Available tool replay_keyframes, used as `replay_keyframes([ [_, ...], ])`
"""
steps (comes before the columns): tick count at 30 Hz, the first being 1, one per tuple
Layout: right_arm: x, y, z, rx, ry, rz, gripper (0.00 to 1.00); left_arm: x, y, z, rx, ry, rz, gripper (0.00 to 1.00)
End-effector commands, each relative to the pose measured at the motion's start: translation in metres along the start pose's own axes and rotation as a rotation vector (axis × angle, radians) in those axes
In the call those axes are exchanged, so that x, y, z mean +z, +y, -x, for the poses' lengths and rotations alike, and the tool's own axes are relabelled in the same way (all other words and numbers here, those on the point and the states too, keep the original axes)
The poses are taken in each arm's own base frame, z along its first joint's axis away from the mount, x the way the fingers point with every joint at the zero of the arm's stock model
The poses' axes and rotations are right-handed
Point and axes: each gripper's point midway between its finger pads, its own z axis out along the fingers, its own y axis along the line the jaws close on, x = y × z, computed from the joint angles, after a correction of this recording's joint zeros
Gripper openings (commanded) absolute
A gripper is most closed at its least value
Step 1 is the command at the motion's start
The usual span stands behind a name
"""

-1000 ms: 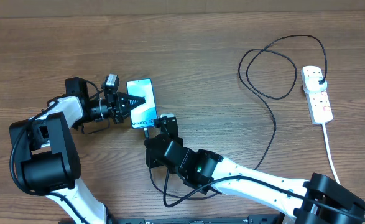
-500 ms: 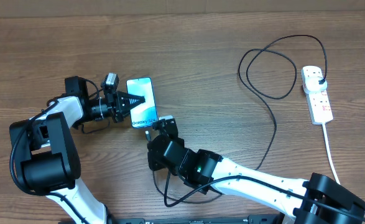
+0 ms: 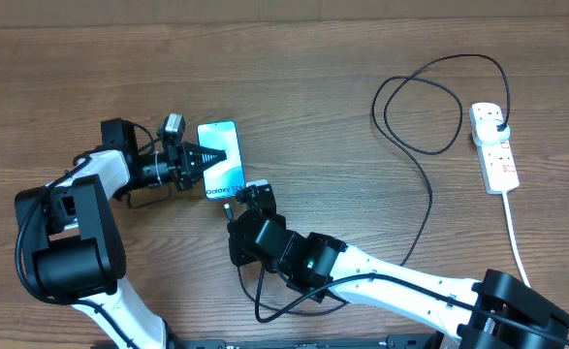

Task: Plug charger to phone and switch on socket
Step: 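Move the held plug under the smartphone's bottom port with the right gripper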

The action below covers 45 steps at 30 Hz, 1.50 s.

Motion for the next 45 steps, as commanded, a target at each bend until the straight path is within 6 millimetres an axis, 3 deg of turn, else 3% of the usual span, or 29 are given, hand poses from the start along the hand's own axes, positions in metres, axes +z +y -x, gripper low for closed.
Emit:
replay_keyframes([
  [1,-0.007,0.007,0.010,-0.006,-0.029,0.026,0.04,0.001,-0.012,-0.001,0.036,0.007,-0.023,0.04],
  [10,-0.005,-0.005,0.023,0.030,-0.045,0.013,0.04,0.001,-0.010,-0.001,0.036,0.005,-0.013,0.04],
  [21,-0.006,0.012,0.007,0.027,0.049,0.106,0.04,0.001,-0.010,-0.001,0.035,0.006,-0.012,0.04],
  [45,-0.006,0.006,0.012,-0.013,0.019,0.073,0.04,0.001,-0.005,0.002,0.050,-0.002,0.017,0.04],
])
